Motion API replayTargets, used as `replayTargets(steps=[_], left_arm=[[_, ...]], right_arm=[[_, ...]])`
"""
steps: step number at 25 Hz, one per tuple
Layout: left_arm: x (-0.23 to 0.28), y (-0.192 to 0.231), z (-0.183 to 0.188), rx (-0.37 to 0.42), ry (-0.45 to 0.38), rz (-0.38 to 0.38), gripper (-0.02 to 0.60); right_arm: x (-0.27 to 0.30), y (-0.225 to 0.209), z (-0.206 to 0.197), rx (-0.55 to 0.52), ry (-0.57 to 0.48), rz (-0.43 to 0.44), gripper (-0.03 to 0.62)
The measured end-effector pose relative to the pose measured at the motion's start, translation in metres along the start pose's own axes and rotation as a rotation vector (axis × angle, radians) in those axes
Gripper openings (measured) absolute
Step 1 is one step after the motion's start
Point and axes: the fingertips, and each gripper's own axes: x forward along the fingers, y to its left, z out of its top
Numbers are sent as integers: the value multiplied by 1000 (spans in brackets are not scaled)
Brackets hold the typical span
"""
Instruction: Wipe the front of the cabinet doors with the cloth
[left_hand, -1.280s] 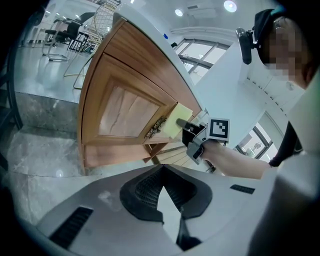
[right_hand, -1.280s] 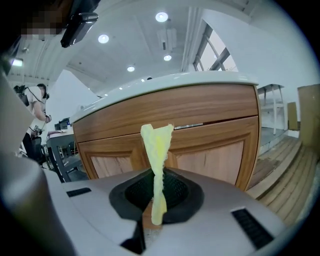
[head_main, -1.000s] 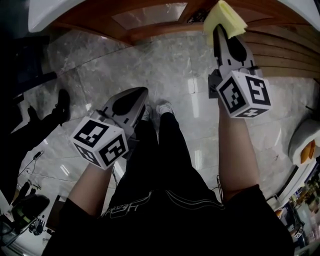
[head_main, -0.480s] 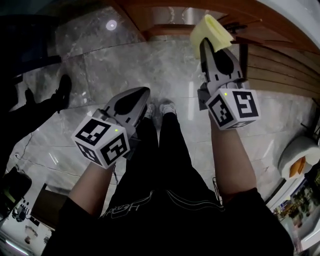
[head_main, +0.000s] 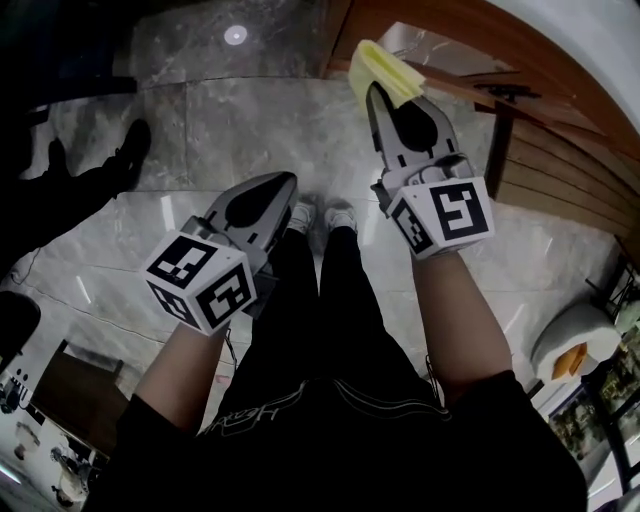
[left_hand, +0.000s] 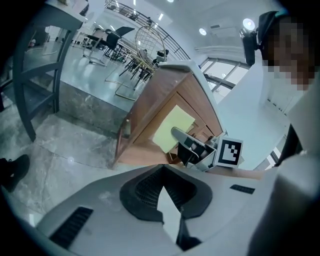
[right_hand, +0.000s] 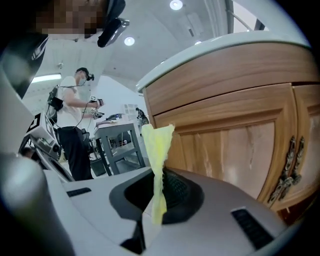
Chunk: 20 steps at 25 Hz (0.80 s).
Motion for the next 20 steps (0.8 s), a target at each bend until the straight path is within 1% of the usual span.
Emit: replayTargets(steps=[5,11,15,20], left_arm=[[-11,15,0,-24,-22,22,6],[-15,24,-1,-37,-23,33,6],[-14,24,0,-44,-21,25,6],[-7,20,-1,-25,5,15,6]], right_arm=[[21,9,-6,-29,13,17,41],[35,1,-12,-23,21,-18,41],[37,-7,-17,-25,31,-36,41],[39,-12,-17,-5,32,-50,41]])
